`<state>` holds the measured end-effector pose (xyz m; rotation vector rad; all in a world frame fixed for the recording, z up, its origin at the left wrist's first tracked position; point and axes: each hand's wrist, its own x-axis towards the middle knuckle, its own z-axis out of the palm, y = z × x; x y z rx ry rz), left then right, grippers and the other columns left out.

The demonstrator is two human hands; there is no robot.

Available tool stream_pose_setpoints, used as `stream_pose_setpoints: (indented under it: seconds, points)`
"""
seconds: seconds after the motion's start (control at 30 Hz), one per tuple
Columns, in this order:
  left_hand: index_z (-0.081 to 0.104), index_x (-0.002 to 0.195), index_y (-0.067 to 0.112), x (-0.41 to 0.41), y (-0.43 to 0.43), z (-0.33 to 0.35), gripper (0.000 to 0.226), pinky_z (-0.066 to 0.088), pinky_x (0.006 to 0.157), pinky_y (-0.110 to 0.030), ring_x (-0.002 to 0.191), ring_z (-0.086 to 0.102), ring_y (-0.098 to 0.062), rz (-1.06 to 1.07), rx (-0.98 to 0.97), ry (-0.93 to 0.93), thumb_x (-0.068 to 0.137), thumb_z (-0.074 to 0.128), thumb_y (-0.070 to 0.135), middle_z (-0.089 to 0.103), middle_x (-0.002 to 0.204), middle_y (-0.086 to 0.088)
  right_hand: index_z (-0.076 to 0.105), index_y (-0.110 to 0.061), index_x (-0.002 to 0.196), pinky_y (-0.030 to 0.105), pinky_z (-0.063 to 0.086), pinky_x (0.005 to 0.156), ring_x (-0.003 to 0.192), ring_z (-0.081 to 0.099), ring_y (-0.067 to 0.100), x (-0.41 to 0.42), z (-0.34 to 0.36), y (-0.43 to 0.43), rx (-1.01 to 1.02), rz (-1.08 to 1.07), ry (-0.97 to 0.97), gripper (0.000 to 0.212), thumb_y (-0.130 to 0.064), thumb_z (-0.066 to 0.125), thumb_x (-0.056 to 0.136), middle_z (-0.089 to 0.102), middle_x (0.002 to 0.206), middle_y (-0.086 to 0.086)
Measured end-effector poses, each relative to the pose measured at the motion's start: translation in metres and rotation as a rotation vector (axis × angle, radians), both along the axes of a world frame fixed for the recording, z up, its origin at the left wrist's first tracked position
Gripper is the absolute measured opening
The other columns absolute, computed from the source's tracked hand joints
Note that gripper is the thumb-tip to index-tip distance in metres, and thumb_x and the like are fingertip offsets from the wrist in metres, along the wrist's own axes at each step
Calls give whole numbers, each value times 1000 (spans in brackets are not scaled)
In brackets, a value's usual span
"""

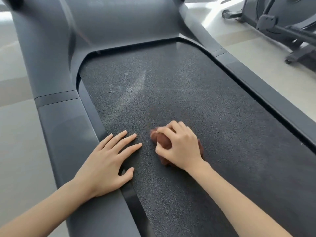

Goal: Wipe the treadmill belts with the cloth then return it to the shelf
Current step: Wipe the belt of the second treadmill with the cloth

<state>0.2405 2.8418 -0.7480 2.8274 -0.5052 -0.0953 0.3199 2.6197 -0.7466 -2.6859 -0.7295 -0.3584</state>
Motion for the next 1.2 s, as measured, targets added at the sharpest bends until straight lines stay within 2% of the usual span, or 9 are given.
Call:
stream_pose_setpoints:
  seconds: [0.1, 0.33, 0.5, 0.67, 0.73, 0.87, 0.93, 1.03, 1.2]
  points:
    - [44, 138, 34, -1, 1, 0, 62, 16, 115, -41, 141, 24, -16, 0, -17, -1, 79, 40, 51, 35, 149, 10, 69, -24, 93, 36, 48, 70, 79, 57, 25, -12, 0, -48, 13, -98, -35, 31, -39, 58, 70, 60, 84, 0]
    - [43, 139, 34, -1, -1, 0, 65, 16, 116, -42, 142, 22, -17, 5, 10, 6, 77, 38, 51, 33, 150, 9, 65, -21, 102, 40, 43, 80, 95, 55, 37, 70, -2, -75, -9, -655, 37, 29, -39, 64, 78, 62, 99, 14]
    - [47, 137, 31, 0, 1, 0, 64, 21, 114, -45, 140, 29, -21, -9, 11, -36, 77, 39, 51, 39, 147, 6, 64, -23, 104, 36, 42, 80, 92, 56, 32, 69, -2, -3, -47, -489, 28, 32, -43, 61, 79, 63, 99, 9]
    - [29, 145, 38, 1, 10, -3, 64, -4, 117, -35, 145, 3, -13, -78, 3, 14, 83, 30, 52, 14, 155, 14, 66, -26, 98, 34, 45, 73, 81, 54, 23, -18, 1, 19, -10, -192, 39, 32, -43, 56, 72, 59, 88, -2]
    - [37, 141, 37, 5, 27, 0, 60, 4, 118, -36, 144, 13, -12, -103, 6, -4, 84, 31, 51, 24, 153, 14, 66, -28, 98, 33, 46, 70, 79, 54, 20, -50, 0, 2, -20, -109, 20, 33, -42, 56, 70, 58, 88, -6]
    - [32, 143, 38, 26, 68, 6, 67, 0, 117, -27, 144, 9, -5, -68, 22, -8, 81, 15, 59, 21, 153, 17, 68, -28, 98, 36, 49, 72, 84, 58, 22, -54, 2, -40, -48, -308, 16, 30, -40, 60, 72, 61, 89, -5]
    - [27, 144, 39, 43, 84, 7, 75, -3, 117, -31, 144, 4, -5, -51, 78, -47, 77, 7, 63, 17, 154, 18, 68, -25, 99, 39, 48, 75, 91, 58, 30, -35, 2, -56, -41, -507, 33, 26, -35, 68, 75, 61, 93, 2]
    - [29, 145, 36, 65, 104, 11, 78, -1, 117, -35, 144, 7, -8, -15, 103, -54, 75, 6, 64, 21, 154, 14, 64, -22, 104, 40, 44, 80, 99, 55, 36, 8, 2, -58, -31, -743, 75, 29, -36, 66, 79, 61, 102, 12]
    - [24, 146, 39, 74, 115, 2, 78, -8, 116, -31, 144, 3, -4, -11, 103, -29, 75, 4, 64, 15, 156, 17, 60, -18, 113, 40, 44, 84, 103, 52, 36, 74, -4, 16, -76, -670, 53, 39, -43, 60, 83, 59, 109, 14]
